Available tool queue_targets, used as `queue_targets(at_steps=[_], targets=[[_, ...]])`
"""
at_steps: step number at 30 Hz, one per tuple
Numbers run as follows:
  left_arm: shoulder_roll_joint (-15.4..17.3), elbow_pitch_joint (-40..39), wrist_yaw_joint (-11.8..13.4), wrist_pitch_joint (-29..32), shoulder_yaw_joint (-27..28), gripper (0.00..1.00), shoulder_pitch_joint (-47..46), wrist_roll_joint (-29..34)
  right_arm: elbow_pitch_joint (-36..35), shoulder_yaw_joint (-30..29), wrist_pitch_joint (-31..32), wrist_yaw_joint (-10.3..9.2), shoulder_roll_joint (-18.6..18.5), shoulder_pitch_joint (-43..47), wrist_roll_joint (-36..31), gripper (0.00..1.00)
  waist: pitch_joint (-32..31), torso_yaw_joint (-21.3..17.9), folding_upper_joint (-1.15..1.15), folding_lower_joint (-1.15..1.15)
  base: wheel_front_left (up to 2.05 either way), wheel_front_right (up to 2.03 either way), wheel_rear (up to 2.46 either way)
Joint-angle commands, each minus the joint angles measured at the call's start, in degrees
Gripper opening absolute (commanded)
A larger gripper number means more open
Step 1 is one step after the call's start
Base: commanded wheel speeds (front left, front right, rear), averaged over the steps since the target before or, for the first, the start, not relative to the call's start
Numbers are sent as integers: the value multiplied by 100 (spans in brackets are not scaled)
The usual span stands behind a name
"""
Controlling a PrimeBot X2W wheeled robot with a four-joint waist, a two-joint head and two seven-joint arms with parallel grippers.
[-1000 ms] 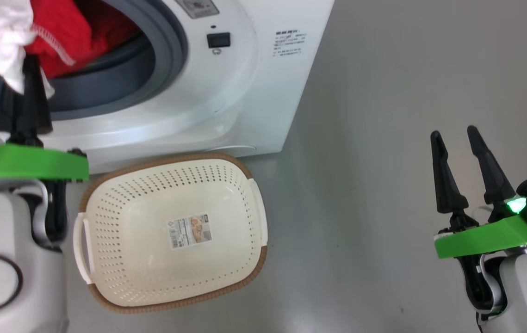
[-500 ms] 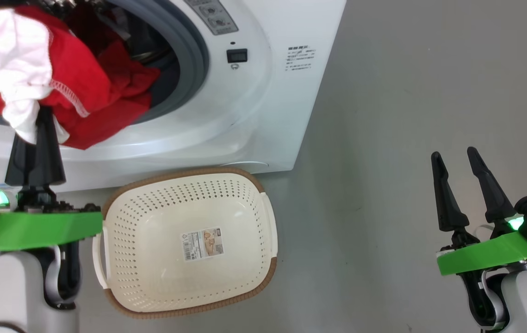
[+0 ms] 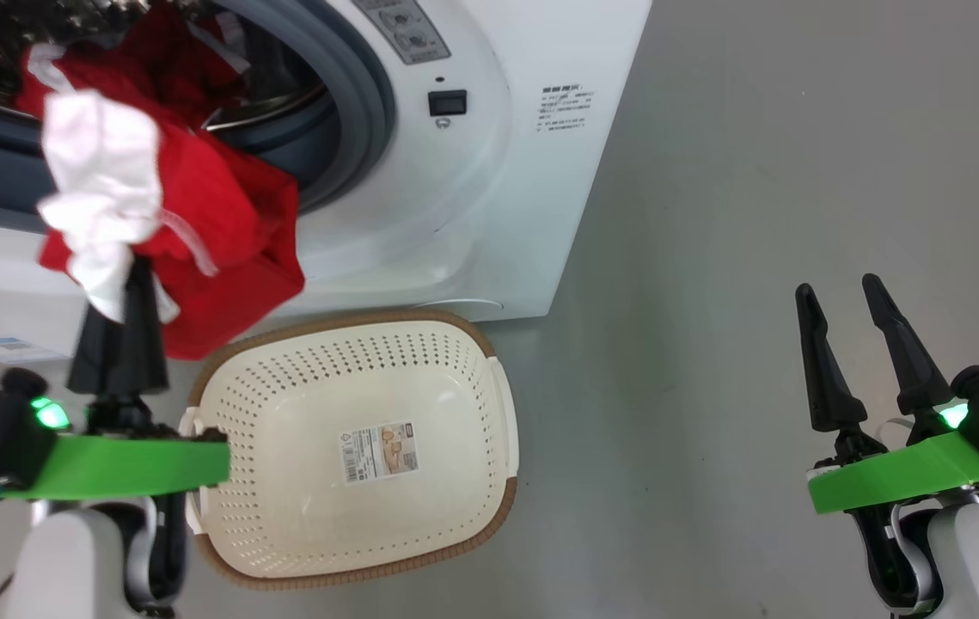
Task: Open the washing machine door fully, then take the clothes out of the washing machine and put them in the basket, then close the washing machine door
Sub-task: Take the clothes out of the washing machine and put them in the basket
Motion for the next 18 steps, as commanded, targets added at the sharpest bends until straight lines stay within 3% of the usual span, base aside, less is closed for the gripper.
queue_targets(at_steps=[1, 18], targets=[[77, 10, -32, -28, 107, 0, 119, 55, -142, 109, -37, 36, -38, 46, -47, 100, 47, -27, 0, 0, 0, 0, 0], [68, 2045, -32, -28, -321, 0, -213, -14, -242, 54, -37, 36, -3, -192, -42, 100, 716, -141, 0, 0, 0, 0, 0]])
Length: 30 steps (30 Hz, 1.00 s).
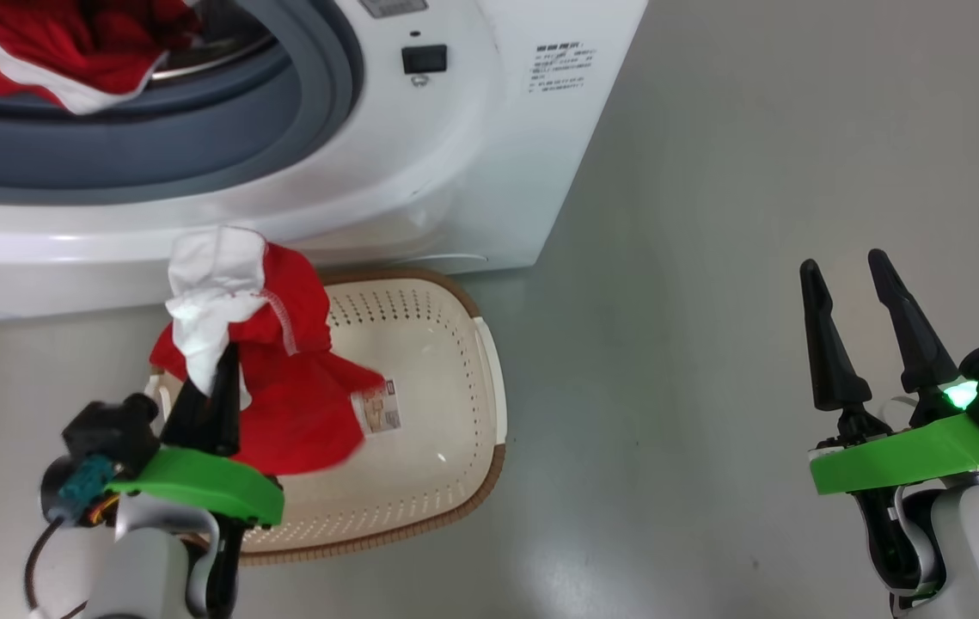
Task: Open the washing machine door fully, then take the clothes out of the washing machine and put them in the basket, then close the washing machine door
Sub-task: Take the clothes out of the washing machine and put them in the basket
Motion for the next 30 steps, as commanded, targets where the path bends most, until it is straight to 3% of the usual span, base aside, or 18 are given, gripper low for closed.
queue_targets(at_steps=[1, 18, 30], targets=[[91, -51, -32, -31, 122, 0, -71, 9, -156, 87, -37, 36, -15, -38, -46, 100, 129, -16, 0, 0, 0, 0, 0], [96, 2190, -32, -31, -354, 0, -1332, 288, -357, 32, -37, 36, 5, -444, -89, 100, 1276, -14, 0, 0, 0, 0, 0], [106, 3086, -32, -31, -466, 0, -2058, 444, -430, 31, -37, 36, 23, -654, -110, 100, 1819, 30, 0, 0, 0, 0, 0]])
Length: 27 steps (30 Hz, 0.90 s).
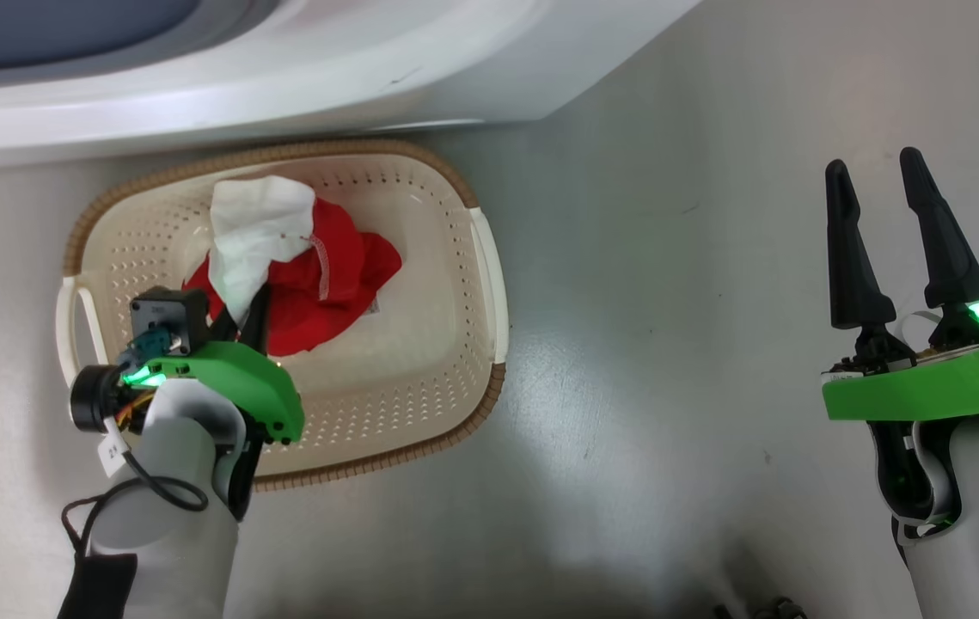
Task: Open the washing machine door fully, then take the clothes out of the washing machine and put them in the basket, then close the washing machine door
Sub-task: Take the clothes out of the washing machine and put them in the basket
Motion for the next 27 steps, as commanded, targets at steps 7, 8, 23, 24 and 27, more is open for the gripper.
queue_targets(at_steps=[7, 8, 23, 24, 27], targets=[[157, 356, -32, -36, 46, 0, -69, 8, -155, 102, -37, 36, -24, 25, -113, 100, 189, 28, 0, 0, 0, 0, 0], [157, 381, -32, -36, 40, 15, -79, -1, -152, 100, -37, 36, -24, 23, -115, 100, 190, 27, 0, 0, 0, 0, 0], [171, 193, -32, -36, 166, 100, 123, -154, -67, 159, -37, 36, -12, 55, -129, 100, -188, 71, 0, 0, 0, 0, 0], [171, 161, -32, -36, 193, 100, 162, -176, -54, 167, -37, 36, -13, 60, -125, 100, -247, 72, 0, 0, 0, 0, 0], [171, 32, -32, -36, 247, 100, 317, -221, -9, 192, -37, 36, -7, 102, -117, 100, -470, 74, 0, 0, 0, 0, 0]])
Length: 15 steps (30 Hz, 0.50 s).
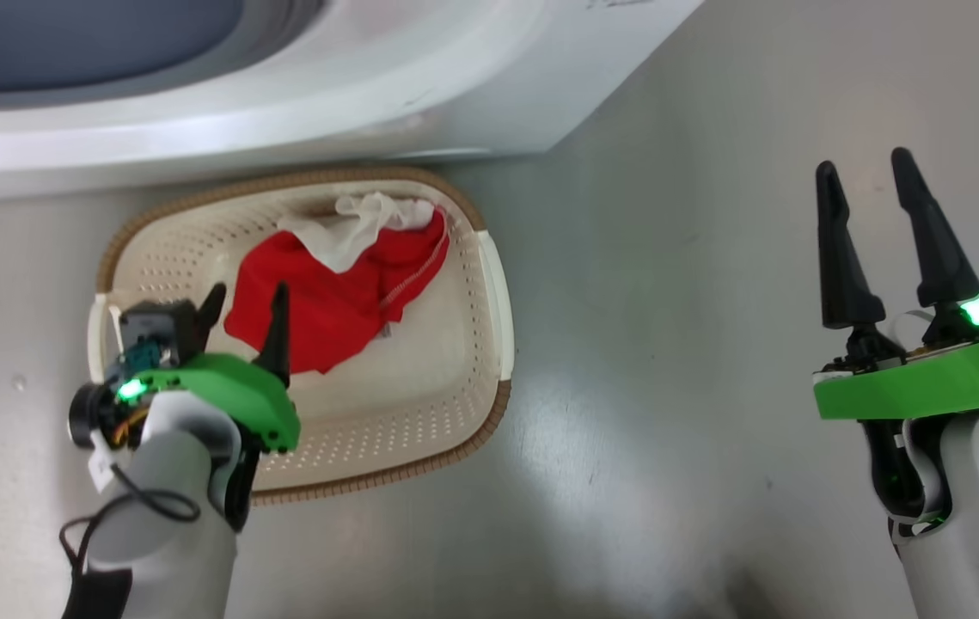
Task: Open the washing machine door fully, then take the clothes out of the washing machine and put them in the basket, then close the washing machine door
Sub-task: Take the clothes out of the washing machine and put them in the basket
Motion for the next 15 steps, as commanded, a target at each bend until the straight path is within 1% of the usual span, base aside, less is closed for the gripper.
queue_targets(at_steps=[1, 7, 8, 15], targets=[[194, -131, -32, -35, 183, 100, 374, -60, -85, 167, -37, 36, -2, 193, 28, 100, -256, 3, 0, 0, 0, 0, 0], [207, -644, -32, -35, 331, 100, 731, -160, 13, 229, -37, 36, -33, 310, 45, 100, -704, 11, 0, 0, 0, 0, 0], [204, -829, -32, -35, 368, 100, 866, -169, 47, 249, -37, 36, -53, 359, 48, 100, -848, 23, 0, 0, 0, 0, 0], [198, -1515, -32, -35, 520, 100, 1291, -160, 129, 294, -37, 36, -104, 525, 66, 100, -1298, 69, 0, 0, 0, 0, 0]])
